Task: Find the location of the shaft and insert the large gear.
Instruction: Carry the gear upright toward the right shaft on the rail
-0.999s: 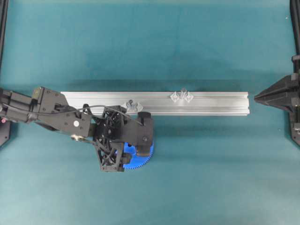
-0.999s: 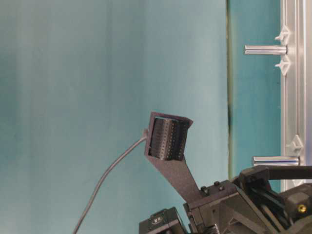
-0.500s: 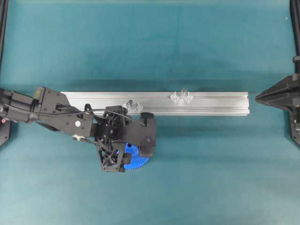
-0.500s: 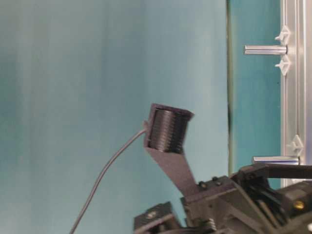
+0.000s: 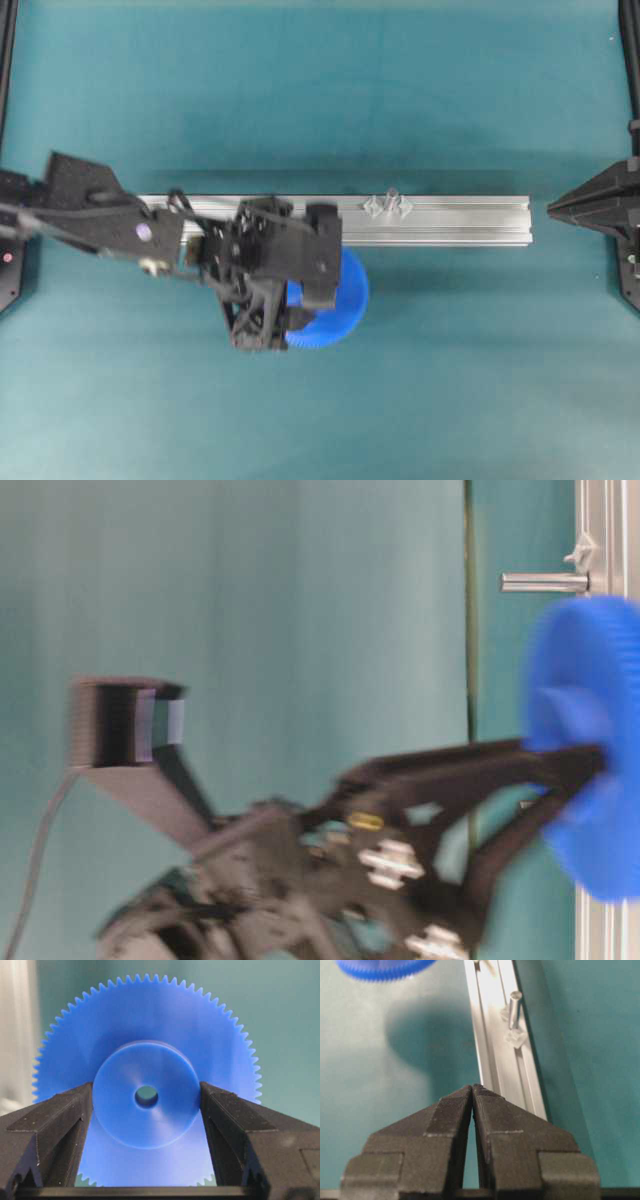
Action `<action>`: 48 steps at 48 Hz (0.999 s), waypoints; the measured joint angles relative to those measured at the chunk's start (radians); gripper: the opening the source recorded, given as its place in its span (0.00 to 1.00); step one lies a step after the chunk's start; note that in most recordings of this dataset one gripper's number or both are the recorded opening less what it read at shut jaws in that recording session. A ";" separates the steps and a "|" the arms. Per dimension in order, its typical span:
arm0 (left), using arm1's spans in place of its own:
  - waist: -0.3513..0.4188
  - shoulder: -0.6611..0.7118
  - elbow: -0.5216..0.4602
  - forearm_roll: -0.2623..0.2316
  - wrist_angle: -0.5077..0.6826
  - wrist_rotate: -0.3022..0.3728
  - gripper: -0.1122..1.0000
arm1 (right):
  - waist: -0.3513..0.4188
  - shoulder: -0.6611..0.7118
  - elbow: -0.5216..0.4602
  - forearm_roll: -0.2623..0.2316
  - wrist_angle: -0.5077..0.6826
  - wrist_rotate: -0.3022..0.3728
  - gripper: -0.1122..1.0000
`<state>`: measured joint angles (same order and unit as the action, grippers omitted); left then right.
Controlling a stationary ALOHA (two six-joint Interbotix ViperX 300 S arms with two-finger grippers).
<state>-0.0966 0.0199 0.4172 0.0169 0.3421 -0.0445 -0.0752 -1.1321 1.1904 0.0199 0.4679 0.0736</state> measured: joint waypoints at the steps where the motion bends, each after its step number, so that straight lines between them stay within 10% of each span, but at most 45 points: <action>1: 0.006 -0.008 -0.002 -0.002 0.000 0.008 0.74 | 0.000 0.000 0.000 0.000 0.000 -0.002 0.23; 48: 0.186 0.135 -0.089 0.000 -0.324 0.117 0.74 | -0.002 -0.046 0.018 0.000 0.000 0.000 0.23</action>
<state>0.0890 0.1549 0.3283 0.0169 0.0184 0.0721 -0.0767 -1.1781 1.2088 0.0199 0.4679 0.0736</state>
